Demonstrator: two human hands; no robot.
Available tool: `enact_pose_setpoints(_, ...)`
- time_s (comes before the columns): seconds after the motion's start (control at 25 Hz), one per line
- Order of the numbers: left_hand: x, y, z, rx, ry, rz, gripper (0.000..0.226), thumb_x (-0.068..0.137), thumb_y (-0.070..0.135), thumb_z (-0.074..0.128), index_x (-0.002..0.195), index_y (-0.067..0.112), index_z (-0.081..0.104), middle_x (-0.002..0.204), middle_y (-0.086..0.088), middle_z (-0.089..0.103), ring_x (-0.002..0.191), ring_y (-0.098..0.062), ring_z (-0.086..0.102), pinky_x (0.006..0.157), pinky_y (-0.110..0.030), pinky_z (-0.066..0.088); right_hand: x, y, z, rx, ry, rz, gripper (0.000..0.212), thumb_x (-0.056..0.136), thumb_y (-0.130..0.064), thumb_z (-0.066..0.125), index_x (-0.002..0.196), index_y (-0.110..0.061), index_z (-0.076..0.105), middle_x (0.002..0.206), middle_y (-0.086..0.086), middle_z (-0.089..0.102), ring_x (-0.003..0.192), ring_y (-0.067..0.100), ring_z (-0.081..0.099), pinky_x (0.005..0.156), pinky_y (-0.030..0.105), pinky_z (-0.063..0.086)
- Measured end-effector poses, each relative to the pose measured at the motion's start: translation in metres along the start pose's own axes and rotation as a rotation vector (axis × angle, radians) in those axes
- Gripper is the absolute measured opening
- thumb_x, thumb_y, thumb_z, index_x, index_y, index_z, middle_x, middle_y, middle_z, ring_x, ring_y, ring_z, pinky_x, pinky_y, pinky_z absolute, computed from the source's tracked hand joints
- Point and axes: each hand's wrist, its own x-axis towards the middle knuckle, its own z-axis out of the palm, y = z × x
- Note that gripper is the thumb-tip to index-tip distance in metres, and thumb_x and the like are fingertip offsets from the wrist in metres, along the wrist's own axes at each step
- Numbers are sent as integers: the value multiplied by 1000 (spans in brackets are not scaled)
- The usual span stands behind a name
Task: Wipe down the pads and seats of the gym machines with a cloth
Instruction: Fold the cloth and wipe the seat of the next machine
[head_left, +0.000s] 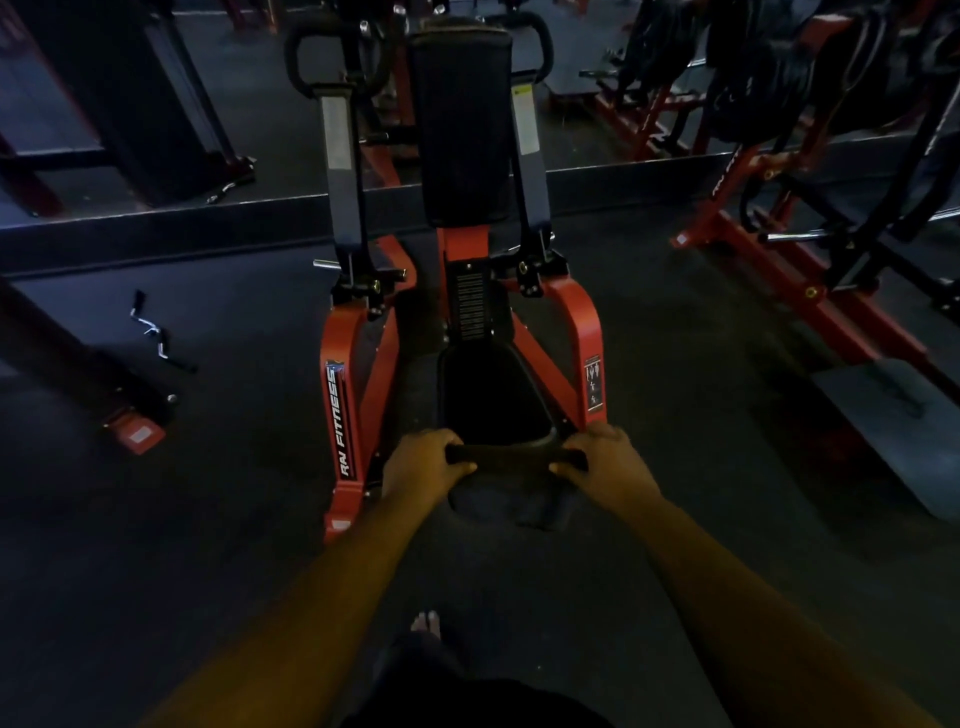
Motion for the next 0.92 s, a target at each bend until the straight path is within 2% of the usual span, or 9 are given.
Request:
enact_pose_setpoints(0.12, 39, -10, 5, 4, -11, 40, 38, 80, 51, 78, 106, 25, 69, 112, 0, 58, 104, -21, 58, 90, -40, 52, 28, 10, -2, 179, 24, 48, 17, 90, -31, 75, 101, -21, 68, 109, -3, 60, 106, 17, 61, 84, 15, 44)
enact_pose_setpoints(0.28, 123, -22, 14, -106, -74, 122, 34, 89, 44, 72, 116, 22, 70, 120, -2, 60, 108, -22, 62, 94, -37, 51, 91, 18, -17, 392, 162, 188, 15, 85, -29, 78, 95, -29, 67, 95, -10, 68, 93, 10, 67, 79, 30, 56)
enact_pose_setpoints(0.48, 234, -47, 37, -155, -146, 20, 46, 95, 47, 63, 133, 20, 61, 137, -7, 56, 122, -26, 57, 100, -35, 47, 175, 15, -13, 121, 325, 124, 22, 85, -25, 78, 104, -22, 69, 108, -3, 66, 93, 15, 63, 74, 30, 49)
enact_pose_setpoints(0.56, 257, -63, 57, -145, -192, -38, 51, 96, 47, 61, 139, 19, 55, 144, -8, 51, 130, -30, 51, 104, -39, 44, 200, 23, 18, -55, 209, 104, 28, 84, -23, 79, 111, -21, 70, 112, 5, 67, 97, 26, 66, 72, 32, 47)
enact_pose_setpoints(0.64, 268, -79, 81, -111, -242, -89, 58, 98, 48, 57, 147, 20, 46, 154, -8, 40, 139, -31, 42, 110, -43, 42, 219, 33, 62, -121, -42, 135, 27, 87, -26, 73, 112, -19, 70, 111, 8, 66, 100, 33, 66, 73, 36, 46)
enact_pose_setpoints(0.72, 273, -95, 105, -72, -296, -150, 67, 99, 50, 53, 156, 21, 32, 165, -6, 23, 149, -31, 28, 116, -49, 36, 231, 40, 105, -98, -317, 143, 39, 89, -52, 60, 115, -25, 69, 115, 3, 64, 111, 29, 63, 83, 38, 50)
enact_pose_setpoints(0.76, 275, -100, 115, -54, -304, -167, 72, 99, 52, 52, 158, 21, 25, 168, -4, 15, 153, -31, 19, 118, -50, 32, 236, 45, 122, -117, -352, 136, 51, 85, -65, 51, 115, -28, 69, 116, 1, 62, 115, 28, 60, 88, 39, 50)
enact_pose_setpoints(0.84, 278, -103, 133, -8, -270, -171, 78, 99, 54, 49, 161, 21, 15, 170, -2, 2, 156, -28, 4, 123, -50, 22, 250, 53, 143, -157, -225, 196, 64, 83, -75, 43, 129, -34, 62, 133, 4, 54, 130, 31, 49, 103, 49, 45)
enact_pose_setpoints(0.92, 283, -99, 148, 29, -225, -177, 82, 99, 58, 44, 162, 21, 5, 170, -3, -7, 156, -26, -9, 125, -51, 10, 270, 55, 150, -174, -207, 302, 79, 86, -79, 41, 155, -44, 25, 164, 6, 14, 153, 34, 11, 114, 64, 22)
